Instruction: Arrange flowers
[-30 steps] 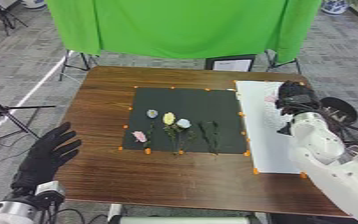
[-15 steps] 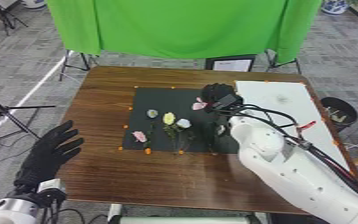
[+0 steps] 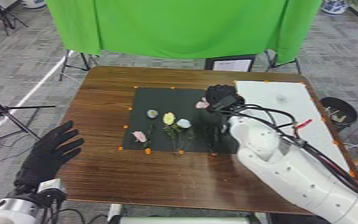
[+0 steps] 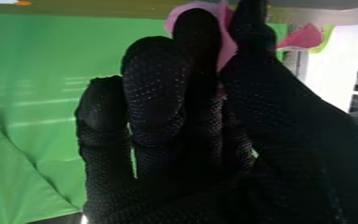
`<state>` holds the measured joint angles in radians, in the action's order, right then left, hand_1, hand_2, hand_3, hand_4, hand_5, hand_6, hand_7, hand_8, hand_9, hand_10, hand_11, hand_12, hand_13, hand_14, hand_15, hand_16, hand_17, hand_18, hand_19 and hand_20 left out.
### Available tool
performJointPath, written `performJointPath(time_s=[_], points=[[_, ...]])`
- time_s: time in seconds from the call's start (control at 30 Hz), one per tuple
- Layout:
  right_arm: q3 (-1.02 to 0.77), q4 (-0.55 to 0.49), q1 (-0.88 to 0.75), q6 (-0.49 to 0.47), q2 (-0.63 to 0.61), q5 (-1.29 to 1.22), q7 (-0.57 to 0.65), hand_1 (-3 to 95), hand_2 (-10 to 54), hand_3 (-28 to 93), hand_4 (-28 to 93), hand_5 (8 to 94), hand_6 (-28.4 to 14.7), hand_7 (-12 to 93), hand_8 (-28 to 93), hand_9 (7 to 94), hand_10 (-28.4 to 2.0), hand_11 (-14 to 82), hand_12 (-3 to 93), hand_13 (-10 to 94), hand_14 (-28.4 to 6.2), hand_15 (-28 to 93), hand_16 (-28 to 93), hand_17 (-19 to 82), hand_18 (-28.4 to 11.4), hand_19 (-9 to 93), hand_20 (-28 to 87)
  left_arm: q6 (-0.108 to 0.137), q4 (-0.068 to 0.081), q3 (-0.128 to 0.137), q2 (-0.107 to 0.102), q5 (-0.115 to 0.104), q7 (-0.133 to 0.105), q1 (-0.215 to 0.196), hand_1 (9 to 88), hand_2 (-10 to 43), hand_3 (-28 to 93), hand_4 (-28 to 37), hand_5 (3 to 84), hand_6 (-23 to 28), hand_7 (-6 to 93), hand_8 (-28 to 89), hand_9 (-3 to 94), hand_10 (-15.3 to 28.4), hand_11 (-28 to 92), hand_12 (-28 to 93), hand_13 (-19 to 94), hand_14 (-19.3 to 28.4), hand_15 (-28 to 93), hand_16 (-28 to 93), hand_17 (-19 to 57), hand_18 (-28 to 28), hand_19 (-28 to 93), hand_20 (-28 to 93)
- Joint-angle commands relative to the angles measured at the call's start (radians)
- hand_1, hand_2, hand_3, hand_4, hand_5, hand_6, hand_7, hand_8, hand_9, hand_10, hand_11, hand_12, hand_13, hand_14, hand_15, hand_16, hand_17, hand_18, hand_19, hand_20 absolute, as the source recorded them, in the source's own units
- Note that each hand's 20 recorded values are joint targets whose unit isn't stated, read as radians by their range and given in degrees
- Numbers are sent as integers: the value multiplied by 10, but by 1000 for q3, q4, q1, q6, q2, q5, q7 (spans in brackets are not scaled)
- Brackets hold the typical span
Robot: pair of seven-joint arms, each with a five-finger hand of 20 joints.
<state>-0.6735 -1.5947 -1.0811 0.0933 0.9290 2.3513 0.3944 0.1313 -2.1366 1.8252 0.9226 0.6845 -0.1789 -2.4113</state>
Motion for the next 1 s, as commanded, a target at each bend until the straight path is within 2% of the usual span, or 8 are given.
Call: performJointPath(time_s=[0.03,0.27,0.4,0.5,0.73,0.83,0.93,1.0], points=[[-32,-16,-5,-15,-7,-11,-28,376,-95,867,-275,614,11,507,3,809,-55,182,483,751,-37,580,320,330,-184,780,489,-12,1,4,4,-1,12,-10,266,-13,703,-271,267,44,248,-126,246,120,225,184,205,165,337,0,-95,225,424,92],[-48,-29,-14,-90,-5,-24,-25,315,-95,882,-281,599,12,453,0,730,-84,320,354,712,-46,604,290,303,-191,760,506,-16,3,3,6,-1,13,-6,266,-12,703,-272,267,44,248,-126,246,120,225,184,205,165,338,0,-95,225,425,92],[-59,-34,-18,-128,-2,-22,-23,288,-95,894,-280,594,11,437,-103,699,-94,361,298,693,-52,611,291,289,-197,754,514,-15,4,2,8,0,12,-6,266,-12,702,-272,267,44,249,-126,246,120,225,184,205,165,338,0,-96,226,425,92],[-63,-32,-17,-147,-1,-21,-25,279,-95,901,-279,582,9,442,-175,683,-98,365,291,681,-52,615,288,280,-199,750,516,-16,4,2,9,0,14,-6,266,-11,700,-272,267,44,247,-126,246,120,226,184,204,165,338,0,-96,226,425,92],[-165,-92,-50,-193,-8,-78,-42,233,-95,884,-282,538,-5,445,-183,633,-106,392,297,631,-68,631,287,247,-211,740,527,-17,0,6,15,2,12,-14,265,-12,701,-271,267,44,246,-125,246,120,225,184,204,165,339,0,-96,226,425,92],[-223,-128,-62,-222,-26,-102,-27,209,-95,892,-283,498,-14,447,-178,571,-112,429,316,590,-81,653,285,224,-219,736,539,-18,2,5,19,2,15,-10,264,-12,701,-271,267,44,245,-125,246,120,224,184,204,165,338,0,-96,226,425,92],[-240,-119,-47,-173,-51,-134,29,182,-95,893,-271,453,-28,452,-175,497,-123,464,339,525,-96,689,282,205,-223,735,548,-14,-4,8,22,2,10,-23,264,-13,702,-270,267,44,246,-125,246,120,225,184,204,165,337,0,-96,226,425,92],[-251,-97,-32,-180,-71,-121,81,185,-95,895,-260,437,-31,454,-175,468,-129,471,343,497,-104,697,272,200,-222,733,547,-13,-1,5,21,2,6,-16,264,-13,702,-271,267,43,246,-124,246,120,225,184,205,165,337,0,-96,226,424,91]])
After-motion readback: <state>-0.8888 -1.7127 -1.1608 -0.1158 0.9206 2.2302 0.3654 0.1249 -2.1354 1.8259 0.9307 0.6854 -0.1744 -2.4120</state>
